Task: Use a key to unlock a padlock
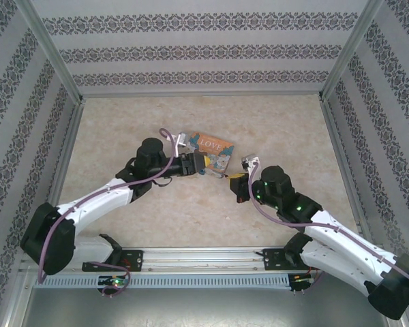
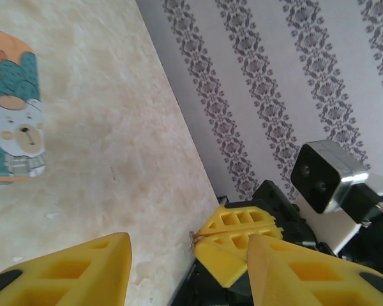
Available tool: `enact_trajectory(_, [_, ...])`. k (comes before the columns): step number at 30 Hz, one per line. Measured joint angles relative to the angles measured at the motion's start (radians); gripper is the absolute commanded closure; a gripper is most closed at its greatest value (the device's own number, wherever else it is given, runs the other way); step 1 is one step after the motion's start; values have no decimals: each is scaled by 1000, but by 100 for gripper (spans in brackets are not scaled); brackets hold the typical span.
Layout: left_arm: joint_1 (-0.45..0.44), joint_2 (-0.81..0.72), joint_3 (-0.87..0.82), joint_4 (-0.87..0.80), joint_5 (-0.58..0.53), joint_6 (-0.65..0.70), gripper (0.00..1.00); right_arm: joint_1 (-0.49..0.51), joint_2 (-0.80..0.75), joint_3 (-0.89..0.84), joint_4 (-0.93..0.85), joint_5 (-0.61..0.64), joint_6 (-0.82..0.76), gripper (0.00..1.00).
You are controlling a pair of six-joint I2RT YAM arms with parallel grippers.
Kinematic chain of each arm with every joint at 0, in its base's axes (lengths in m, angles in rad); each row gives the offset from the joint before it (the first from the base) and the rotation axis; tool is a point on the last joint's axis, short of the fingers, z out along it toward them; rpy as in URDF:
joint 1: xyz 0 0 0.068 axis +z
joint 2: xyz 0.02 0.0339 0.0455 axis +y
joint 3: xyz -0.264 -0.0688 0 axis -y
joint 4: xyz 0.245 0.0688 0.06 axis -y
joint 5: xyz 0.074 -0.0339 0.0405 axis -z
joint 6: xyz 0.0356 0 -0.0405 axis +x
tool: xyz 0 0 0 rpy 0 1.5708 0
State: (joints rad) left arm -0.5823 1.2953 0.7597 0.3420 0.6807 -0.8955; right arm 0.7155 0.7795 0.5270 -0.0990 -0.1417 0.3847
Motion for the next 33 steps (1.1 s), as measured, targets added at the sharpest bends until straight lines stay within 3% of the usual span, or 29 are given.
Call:
enact_trajectory(11, [-79, 103, 27, 48, -5, -3, 56, 60, 21, 0, 45, 52, -19, 100])
enact_trajectory(19, [-106, 144, 47, 64, -4, -4, 65, 75, 35, 0, 51, 76, -22, 100])
enact_trajectory(28, [-113, 152, 53, 64, -6, -3, 81, 75, 36, 0, 53, 104, -22, 100])
enact_trajectory(33, [-114, 152, 66, 62, -16, 3, 96, 77, 35, 0, 66, 114, -22, 100])
